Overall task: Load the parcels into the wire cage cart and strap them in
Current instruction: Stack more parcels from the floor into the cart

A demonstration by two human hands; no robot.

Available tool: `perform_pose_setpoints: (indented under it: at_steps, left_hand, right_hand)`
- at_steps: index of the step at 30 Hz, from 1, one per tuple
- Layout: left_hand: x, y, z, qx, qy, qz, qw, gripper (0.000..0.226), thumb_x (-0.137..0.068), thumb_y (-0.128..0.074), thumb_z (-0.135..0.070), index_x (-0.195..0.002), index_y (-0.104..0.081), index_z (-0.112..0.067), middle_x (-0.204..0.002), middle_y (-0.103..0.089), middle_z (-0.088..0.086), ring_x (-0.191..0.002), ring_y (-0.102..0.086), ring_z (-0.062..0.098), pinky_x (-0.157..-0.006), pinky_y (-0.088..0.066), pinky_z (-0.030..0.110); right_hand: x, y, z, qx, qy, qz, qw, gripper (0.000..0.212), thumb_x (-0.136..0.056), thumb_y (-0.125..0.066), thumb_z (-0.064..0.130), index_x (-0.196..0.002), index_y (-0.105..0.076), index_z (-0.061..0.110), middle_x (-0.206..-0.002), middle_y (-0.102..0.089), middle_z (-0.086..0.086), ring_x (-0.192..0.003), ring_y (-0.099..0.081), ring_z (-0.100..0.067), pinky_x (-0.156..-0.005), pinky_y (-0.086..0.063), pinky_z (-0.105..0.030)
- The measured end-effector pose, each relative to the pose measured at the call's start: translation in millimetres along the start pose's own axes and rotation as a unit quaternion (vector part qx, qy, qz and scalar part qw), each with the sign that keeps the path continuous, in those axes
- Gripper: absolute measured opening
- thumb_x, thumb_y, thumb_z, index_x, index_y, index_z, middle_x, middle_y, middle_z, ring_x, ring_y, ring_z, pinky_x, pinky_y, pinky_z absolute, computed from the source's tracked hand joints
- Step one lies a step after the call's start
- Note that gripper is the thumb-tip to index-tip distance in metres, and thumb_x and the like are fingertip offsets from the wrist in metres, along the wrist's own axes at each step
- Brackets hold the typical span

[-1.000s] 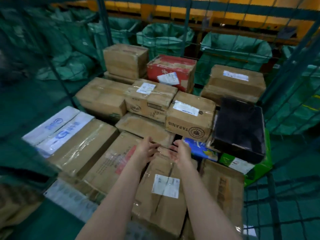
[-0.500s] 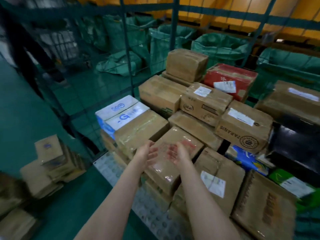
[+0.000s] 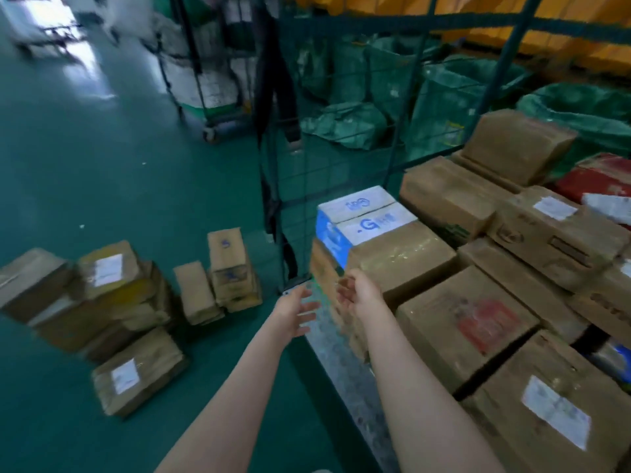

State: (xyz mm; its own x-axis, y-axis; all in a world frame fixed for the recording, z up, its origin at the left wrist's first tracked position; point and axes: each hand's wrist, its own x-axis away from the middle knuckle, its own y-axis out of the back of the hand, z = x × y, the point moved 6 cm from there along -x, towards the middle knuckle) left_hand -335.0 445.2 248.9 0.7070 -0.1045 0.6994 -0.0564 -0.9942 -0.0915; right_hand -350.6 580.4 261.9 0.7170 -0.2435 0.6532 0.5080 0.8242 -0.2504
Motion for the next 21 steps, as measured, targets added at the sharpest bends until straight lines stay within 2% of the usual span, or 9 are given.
perform_pose_setpoints:
  at_steps: [4, 8, 12, 16, 18, 21]
  left_hand:
    - [-2, 59, 5, 0.050, 0.004, -0.046, 0.998, 0.022, -0.098, -0.038, -0.028, -0.113, -0.051, -0.019, -0.110, -0.060, 0.005, -0.098, -0.053, 0.022, -0.089, -0.036, 0.036]
    - [-8, 105, 7, 0.101, 0.010, -0.097, 0.990, 0.032, -0.099, -0.038, -0.027, -0.127, -0.051, -0.017, -0.123, -0.060, 0.008, -0.117, -0.052, 0.026, -0.093, -0.036, 0.037]
    - [-17, 143, -3, 0.140, 0.011, -0.140, 0.980, 0.033, -0.099, -0.039, -0.027, -0.128, -0.051, -0.016, -0.127, -0.059, 0.008, -0.112, -0.053, 0.025, -0.092, -0.037, 0.037]
    - [-30, 183, -22, 0.179, 0.002, -0.185, 0.966, 0.031, -0.097, -0.040, -0.025, -0.123, -0.054, -0.013, -0.124, -0.060, 0.007, -0.103, -0.052, 0.022, -0.092, -0.037, 0.036]
    - [-36, 201, -33, 0.209, -0.005, -0.208, 0.955, 0.024, -0.098, -0.040, -0.023, -0.116, -0.053, -0.014, -0.119, -0.061, 0.007, -0.104, -0.052, 0.022, -0.095, -0.038, 0.037]
    - [-43, 224, -43, 0.253, -0.011, -0.231, 0.939, 0.031, -0.100, -0.036, -0.024, -0.127, -0.049, -0.015, -0.105, -0.061, 0.005, -0.105, -0.053, 0.022, -0.092, -0.039, 0.037]
  right_hand:
    - [-8, -53, -30, 0.070, -0.032, 0.035, 0.996, 0.025, -0.097, -0.040, 0.012, -0.073, -0.045, 0.013, -0.068, -0.052, -0.002, -0.057, -0.047, -0.013, -0.053, -0.039, -0.022]
    - [-18, -97, -49, 0.132, -0.059, 0.064, 0.987, 0.022, -0.095, -0.042, 0.011, -0.073, -0.046, 0.013, -0.057, -0.058, 0.000, -0.048, -0.051, -0.012, -0.043, -0.040, -0.018]
    - [-28, -147, -56, 0.174, -0.066, 0.100, 0.978, 0.021, -0.094, -0.045, 0.010, -0.074, -0.048, 0.013, -0.044, -0.058, 0.003, -0.043, -0.052, -0.011, -0.045, -0.042, -0.019]
    - [-40, -206, -57, 0.217, -0.073, 0.141, 0.963, 0.017, -0.093, -0.045, 0.007, -0.077, -0.050, 0.009, -0.067, -0.057, -0.006, -0.055, -0.050, -0.017, -0.052, -0.042, -0.025]
    - [-45, -236, -56, 0.241, -0.072, 0.164, 0.954, 0.015, -0.093, -0.045, 0.007, -0.080, -0.052, 0.007, -0.068, -0.057, -0.006, -0.056, -0.050, -0.016, -0.052, -0.043, -0.025]
    - [-52, -272, -61, 0.264, -0.076, 0.190, 0.943, 0.020, -0.094, -0.044, 0.007, -0.075, -0.052, 0.008, -0.069, -0.056, -0.005, -0.057, -0.051, -0.016, -0.055, -0.042, -0.024]
